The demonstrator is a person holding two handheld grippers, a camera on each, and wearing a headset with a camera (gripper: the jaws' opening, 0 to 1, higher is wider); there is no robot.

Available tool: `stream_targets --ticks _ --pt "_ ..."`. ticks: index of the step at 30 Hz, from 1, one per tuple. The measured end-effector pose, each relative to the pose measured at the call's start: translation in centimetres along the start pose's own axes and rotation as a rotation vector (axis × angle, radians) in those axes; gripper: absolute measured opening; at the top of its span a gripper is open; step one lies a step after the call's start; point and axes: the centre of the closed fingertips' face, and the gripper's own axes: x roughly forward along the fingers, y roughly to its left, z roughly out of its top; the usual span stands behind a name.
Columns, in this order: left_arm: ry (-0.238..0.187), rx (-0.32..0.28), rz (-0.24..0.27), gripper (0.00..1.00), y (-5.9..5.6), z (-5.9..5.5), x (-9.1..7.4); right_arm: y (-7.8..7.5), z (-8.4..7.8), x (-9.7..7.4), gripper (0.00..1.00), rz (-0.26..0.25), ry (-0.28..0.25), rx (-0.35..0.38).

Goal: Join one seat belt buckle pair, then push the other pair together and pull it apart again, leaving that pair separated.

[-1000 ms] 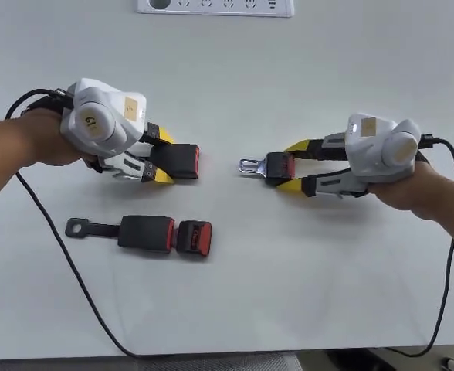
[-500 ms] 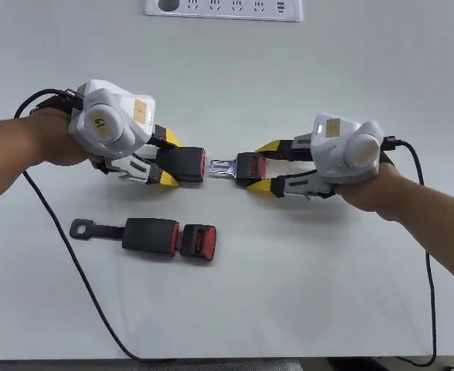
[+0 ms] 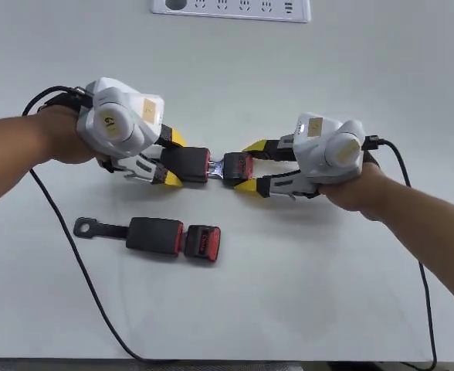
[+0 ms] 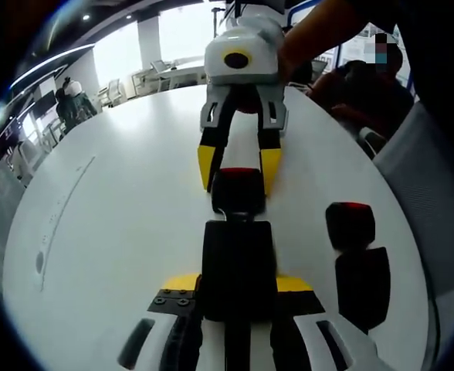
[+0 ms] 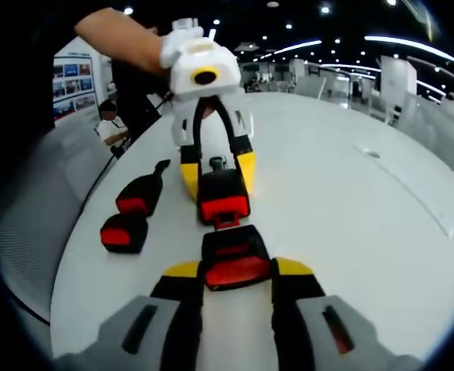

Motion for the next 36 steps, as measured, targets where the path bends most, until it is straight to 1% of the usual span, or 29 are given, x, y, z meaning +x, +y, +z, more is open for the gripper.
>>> stream_targets --ticks 3,5,7,9,11,13,19,23,26,29,36 --pt "0.001 -0.002 0.000 0.34 0.0 0.0 0.0 0.1 0.2 0.4 0.33 -0.006 0.008 0.003" --pt "0.003 -0.008 0.005 0.34 0.0 0.0 0.0 0.2 0.6 1.0 0.33 -0.007 0.014 -0.001" --pt "-0.001 -0.017 0.011 0.34 0.0 0.0 0.0 0.3 0.9 1.5 0.33 -0.015 0.029 0.011" --pt "0.001 -0.016 0.013 0.34 0.0 0.0 0.0 0.3 0.7 1.4 0.33 -0.023 0.025 0.024" --pt "0.006 -0.016 0.013 0.34 0.1 0.0 0.0 0.3 0.8 1.4 0.32 -0.028 0.022 0.054" --pt "0.021 -0.003 0.010 0.34 0.1 0.0 0.1 0.4 0.8 1.5 0.32 -0.030 0.028 0.056" --pt "0.029 -0.002 0.008 0.34 0.1 0.0 0.1 0.6 0.8 1.5 0.32 -0.041 0.026 0.078" --pt "0.030 -0.004 0.009 0.34 0.1 0.0 0.1 0.7 0.8 1.6 0.32 -0.057 0.037 0.088" --pt "0.031 -0.009 0.009 0.34 0.1 0.0 0.1 0.7 0.8 1.6 0.32 -0.066 0.036 0.091" --pt "0.033 -0.012 0.011 0.34 0.1 0.0 0.2 0.6 0.6 1.6 0.32 -0.076 0.047 0.090" --pt "0.037 -0.014 0.009 0.34 0.2 0.0 0.2 0.4 0.4 1.6 0.33 -0.074 0.063 0.077"
